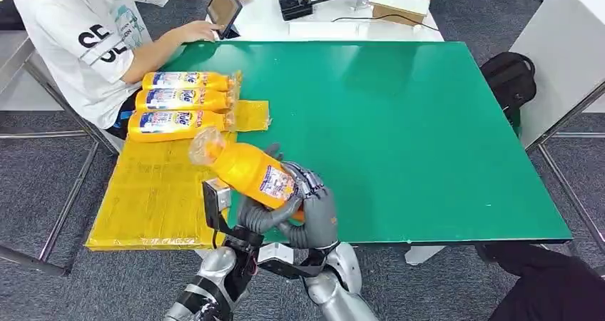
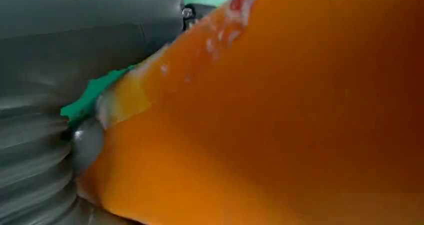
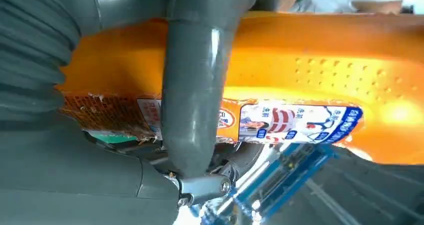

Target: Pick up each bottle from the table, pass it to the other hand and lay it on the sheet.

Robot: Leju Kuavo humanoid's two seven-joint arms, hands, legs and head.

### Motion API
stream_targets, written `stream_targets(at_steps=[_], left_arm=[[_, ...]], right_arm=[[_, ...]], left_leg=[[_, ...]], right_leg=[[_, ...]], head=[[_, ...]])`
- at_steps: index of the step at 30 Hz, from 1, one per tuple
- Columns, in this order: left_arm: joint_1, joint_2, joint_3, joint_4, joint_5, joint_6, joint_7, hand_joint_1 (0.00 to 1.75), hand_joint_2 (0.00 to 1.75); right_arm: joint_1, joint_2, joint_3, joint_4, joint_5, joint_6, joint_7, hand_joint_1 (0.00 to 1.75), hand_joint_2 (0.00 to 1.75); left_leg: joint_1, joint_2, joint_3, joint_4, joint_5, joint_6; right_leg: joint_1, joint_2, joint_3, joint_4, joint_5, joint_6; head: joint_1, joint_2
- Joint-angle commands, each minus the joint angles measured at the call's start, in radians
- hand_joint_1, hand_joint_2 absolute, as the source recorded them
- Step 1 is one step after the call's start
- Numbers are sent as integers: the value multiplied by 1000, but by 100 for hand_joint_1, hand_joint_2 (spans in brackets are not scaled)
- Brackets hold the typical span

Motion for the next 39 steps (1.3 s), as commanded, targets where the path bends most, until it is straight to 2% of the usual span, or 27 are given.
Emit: stream_targets(at_steps=[1,11,12,13,14,31,32,33,36,37,39], left_arm=[[-66,-16,18,30,85,-51,0,0,175],[-37,-16,115,-78,173,-108,6,0,175],[-37,-16,115,-78,173,-108,6,35,175],[-36,-16,114,-81,173,-109,7,150,175],[-33,-16,109,-87,162,-113,5,175,175],[-23,-16,19,-80,4,-53,-45,175,175],[-23,-16,20,-81,1,-47,-46,175,175],[-23,-16,23,-80,-6,-37,-48,175,175],[-24,-16,26,-80,-10,-33,-50,175,175],[-24,-16,26,-80,-10,-33,-50,175,175],[-27,-16,47,-84,-48,31,-65,175,175]], right_arm=[[-60,7,116,253,-30,12,-25,175,175],[-68,7,103,297,-40,53,-27,175,175],[-68,7,103,297,-40,53,-27,175,175],[-69,7,102,298,-42,56,-26,175,175],[-70,7,100,299,-40,58,-27,175,175],[-83,7,110,265,-41,69,-12,175,175],[-82,7,107,258,-44,59,-9,52,175],[-82,7,106,255,-49,64,-6,0,175],[-82,5,100,252,-52,68,-5,0,175],[-82,5,100,252,-52,68,-5,0,0],[-67,5,56,210,-70,130,-26,0,0]], left_leg=[[1,0,3,0,-1,1],[1,0,2,0,-1,0],[1,0,4,0,-2,1],[1,0,3,0,-1,1],[0,0,1,0,-1,0],[1,-2,4,0,-2,1],[1,-2,3,0,-1,1],[0,-1,2,0,-1,1],[0,-2,3,0,-1,1],[0,-2,5,0,-2,1],[1,0,3,0,-1,1]], right_leg=[[1,-1,3,-1,-1,-2],[1,-1,2,0,-1,-2],[2,-2,5,0,-2,-3],[1,-2,3,0,-2,-3],[1,-1,2,0,-1,-2],[1,-4,5,0,-3,-3],[1,-3,3,0,-2,-3],[1,-3,2,0,-2,-2],[1,-3,3,0,-2,-2],[1,-4,5,0,-3,-3],[1,-2,3,0,-2,-2]], head=[[0,0],[0,0],[0,0],[0,0],[0,0],[-1,0],[-1,0],[0,0],[0,0],[0,0],[0,0]])
